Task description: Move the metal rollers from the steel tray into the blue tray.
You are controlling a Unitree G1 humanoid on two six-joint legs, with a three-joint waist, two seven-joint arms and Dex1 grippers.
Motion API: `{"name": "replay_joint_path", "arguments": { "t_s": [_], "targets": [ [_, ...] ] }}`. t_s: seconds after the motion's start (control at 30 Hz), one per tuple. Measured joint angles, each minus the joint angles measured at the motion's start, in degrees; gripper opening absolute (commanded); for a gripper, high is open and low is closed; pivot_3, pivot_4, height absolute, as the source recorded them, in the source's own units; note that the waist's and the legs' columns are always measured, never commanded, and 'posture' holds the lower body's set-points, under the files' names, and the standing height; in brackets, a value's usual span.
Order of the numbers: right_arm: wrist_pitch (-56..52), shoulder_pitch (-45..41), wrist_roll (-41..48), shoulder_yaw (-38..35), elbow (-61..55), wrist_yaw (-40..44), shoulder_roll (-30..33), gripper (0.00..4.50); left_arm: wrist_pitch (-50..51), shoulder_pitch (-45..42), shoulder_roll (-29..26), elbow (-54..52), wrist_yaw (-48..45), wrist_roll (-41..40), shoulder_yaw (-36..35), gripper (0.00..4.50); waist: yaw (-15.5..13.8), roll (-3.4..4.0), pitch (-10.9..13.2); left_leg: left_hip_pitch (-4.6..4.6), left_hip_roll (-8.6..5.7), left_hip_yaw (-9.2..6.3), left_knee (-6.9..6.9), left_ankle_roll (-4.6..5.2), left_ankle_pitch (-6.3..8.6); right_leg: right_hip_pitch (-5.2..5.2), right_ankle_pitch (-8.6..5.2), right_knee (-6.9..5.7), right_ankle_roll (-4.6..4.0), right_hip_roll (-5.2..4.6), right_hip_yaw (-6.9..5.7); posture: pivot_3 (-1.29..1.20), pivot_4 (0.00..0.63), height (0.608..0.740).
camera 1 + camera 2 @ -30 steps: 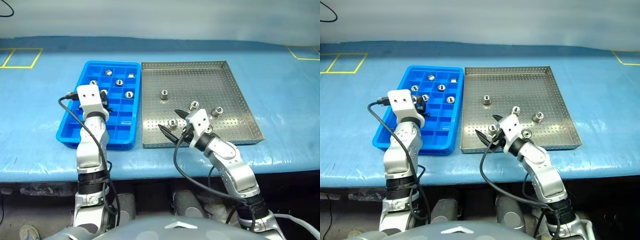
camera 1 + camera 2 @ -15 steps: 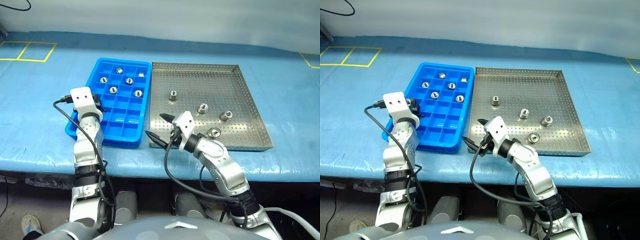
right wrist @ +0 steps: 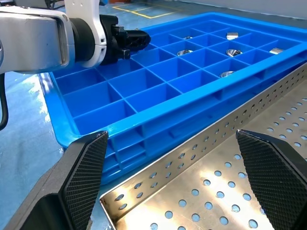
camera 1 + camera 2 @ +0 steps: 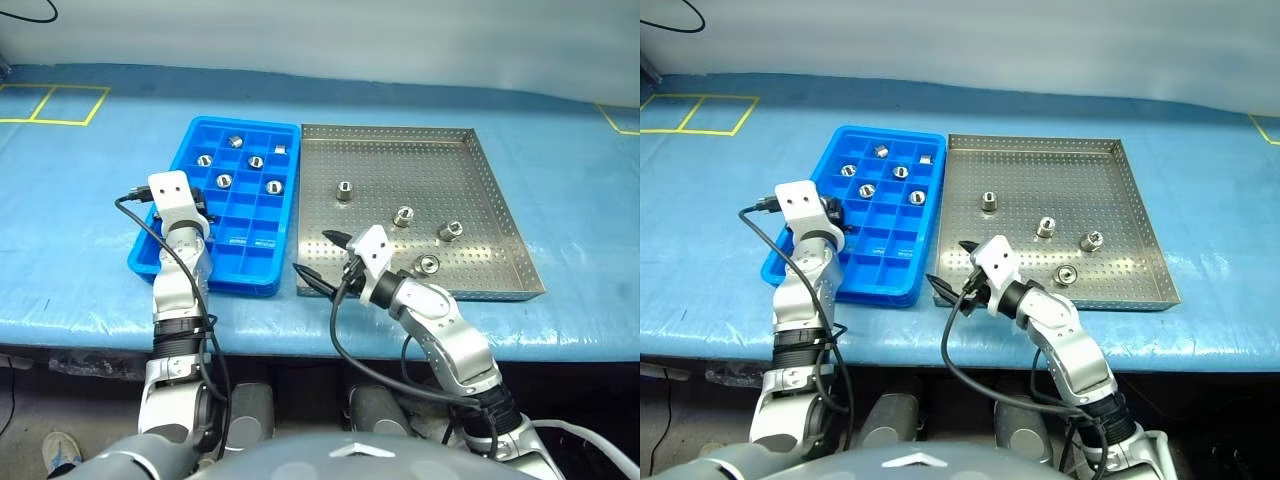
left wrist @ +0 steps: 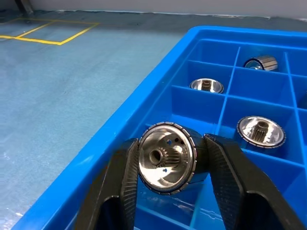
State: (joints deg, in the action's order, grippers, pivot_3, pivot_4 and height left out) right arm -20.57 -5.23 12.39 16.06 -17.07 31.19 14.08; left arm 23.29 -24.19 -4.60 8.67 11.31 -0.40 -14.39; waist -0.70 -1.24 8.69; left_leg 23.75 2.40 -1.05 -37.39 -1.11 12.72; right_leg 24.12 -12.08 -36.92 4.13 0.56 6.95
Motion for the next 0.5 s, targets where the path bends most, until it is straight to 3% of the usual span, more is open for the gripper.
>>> {"name": "replay_joint_path", "arguments": {
  "t_s": [0.13, 0.5],
  "targets": [
    [0.0, 0.3, 0.0, -0.1, -0.9, -0.5, 0.0, 4.5, 0.3, -1.0, -0.3, 0.5, -0.3, 0.2, 1.0, 4.09, 0.0, 0.0, 0.0, 0.0, -0.01, 0.01, 0.0, 0.0, 0.0, -0.01, 0.0, 0.0, 0.0, -0.01, 0.0, 0.06, 0.15, 0.74],
    [-0.2, 1.5, 1.9, -3.0, -1.6, -1.5, 0.0, 4.5, -2.3, 0.0, -4.7, -12.0, -22.9, -4.5, 14.6, 4.09, 1.6, 0.01, 0.0, 0.0, 0.0, 0.02, 0.01, 0.0, 0.0, 0.0, -0.01, 0.0, -0.02, -0.02, 0.01, 0.01, 0.15, 0.74]
  ]
}}
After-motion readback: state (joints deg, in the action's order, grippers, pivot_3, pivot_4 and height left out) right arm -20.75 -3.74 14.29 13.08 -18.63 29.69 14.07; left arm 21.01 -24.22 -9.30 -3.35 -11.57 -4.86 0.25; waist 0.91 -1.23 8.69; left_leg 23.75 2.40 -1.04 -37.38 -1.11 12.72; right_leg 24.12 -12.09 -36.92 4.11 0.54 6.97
